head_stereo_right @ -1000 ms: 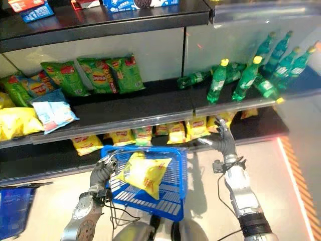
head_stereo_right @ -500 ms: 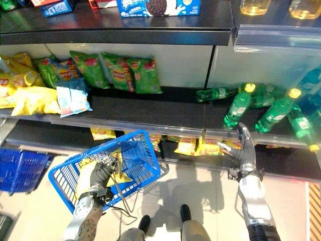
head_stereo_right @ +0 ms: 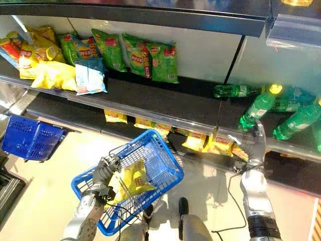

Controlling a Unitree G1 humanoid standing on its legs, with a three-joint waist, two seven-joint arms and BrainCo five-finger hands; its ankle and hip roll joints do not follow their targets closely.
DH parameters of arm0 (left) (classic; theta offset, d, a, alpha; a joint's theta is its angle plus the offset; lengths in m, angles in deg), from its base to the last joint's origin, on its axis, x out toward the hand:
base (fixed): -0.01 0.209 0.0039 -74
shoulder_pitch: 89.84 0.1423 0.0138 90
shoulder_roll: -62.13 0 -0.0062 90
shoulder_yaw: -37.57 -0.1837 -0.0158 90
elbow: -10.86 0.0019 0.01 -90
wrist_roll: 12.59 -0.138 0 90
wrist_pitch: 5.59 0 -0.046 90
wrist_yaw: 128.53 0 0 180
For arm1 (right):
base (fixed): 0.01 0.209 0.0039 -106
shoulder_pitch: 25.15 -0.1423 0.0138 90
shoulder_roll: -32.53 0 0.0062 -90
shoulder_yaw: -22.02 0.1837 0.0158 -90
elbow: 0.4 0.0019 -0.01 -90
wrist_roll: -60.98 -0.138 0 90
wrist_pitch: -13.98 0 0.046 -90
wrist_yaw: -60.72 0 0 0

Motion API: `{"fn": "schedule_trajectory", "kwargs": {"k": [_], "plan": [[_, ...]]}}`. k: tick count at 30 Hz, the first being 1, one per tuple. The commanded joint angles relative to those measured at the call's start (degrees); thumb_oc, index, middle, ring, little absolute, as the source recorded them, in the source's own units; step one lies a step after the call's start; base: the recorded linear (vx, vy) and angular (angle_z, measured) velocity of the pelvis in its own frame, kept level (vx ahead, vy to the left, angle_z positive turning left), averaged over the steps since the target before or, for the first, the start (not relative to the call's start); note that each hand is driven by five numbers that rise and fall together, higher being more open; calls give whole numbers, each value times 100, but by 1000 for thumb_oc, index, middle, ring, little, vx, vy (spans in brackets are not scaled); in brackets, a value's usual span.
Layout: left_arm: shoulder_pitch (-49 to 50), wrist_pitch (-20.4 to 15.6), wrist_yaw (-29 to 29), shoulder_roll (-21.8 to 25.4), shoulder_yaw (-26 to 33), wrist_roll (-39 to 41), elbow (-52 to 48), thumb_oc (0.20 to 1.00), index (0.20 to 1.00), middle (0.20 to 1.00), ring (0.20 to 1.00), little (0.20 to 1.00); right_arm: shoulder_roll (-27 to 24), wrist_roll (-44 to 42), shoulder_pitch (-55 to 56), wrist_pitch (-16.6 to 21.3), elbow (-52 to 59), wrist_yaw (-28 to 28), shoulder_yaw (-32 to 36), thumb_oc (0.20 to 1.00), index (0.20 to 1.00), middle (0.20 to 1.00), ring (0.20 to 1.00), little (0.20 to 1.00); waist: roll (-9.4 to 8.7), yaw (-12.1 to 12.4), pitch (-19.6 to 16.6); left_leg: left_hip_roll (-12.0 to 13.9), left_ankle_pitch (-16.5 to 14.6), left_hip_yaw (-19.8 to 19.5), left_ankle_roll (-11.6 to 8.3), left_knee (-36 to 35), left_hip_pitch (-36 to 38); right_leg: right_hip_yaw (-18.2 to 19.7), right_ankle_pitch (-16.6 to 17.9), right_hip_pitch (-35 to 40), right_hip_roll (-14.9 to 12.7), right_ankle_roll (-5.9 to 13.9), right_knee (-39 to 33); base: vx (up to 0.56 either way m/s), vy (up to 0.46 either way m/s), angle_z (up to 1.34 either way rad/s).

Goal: Pick up the snacks into the basket

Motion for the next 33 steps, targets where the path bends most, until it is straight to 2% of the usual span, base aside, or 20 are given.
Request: {"fn": "schedule_trajectory", "kwargs": {"k": [1,5,15,24,33], "plan": [[-339,-938,-52,389,143,-267,-1299,200,200,200,200,200,-486,-138,-770,256,-349,-566,164,1000,1000,1000,1000,1000,-271,69,-172,-428,-342,-88,268,31,-67,443,-110,25,-311,684,-381,-121,26,-57],[-303,-1030,-107,472,70,-173,-1431,200,200,200,200,200,-865,-333,-1479,242,-947,-877,53,1000,1000,1000,1000,1000,-257,176,-15,-437,-373,70,306,140,-268,621,-1,-250,-279,716,-353,-73,8,-50],[-542,-1125,-158,558,-207,-133,-1441,200,200,200,200,200,-1640,-437,-2353,206,-1689,-990,-224,1000,1000,1000,1000,1000,-226,194,290,-436,-416,197,294,302,-473,775,7,-522,-208,700,-194,-22,-7,-14],[-716,-1197,-19,708,-564,-22,-1561,200,200,200,200,200,-2536,-946,-3855,299,-2513,-715,-1018,1000,1000,1000,1000,1000,-219,271,618,-473,-428,272,232,492,-735,845,36,-820,-144,690,20,-48,-10,-3],[-795,-1167,26,833,-649,19,-1669,200,200,200,200,200,-2996,-1381,-4902,333,-2739,-436,-1705,1000,1000,1000,1000,1000,-347,303,907,-533,-481,267,177,835,-1113,820,46,-1141,-70,661,287,-50,-21,-1]]}}
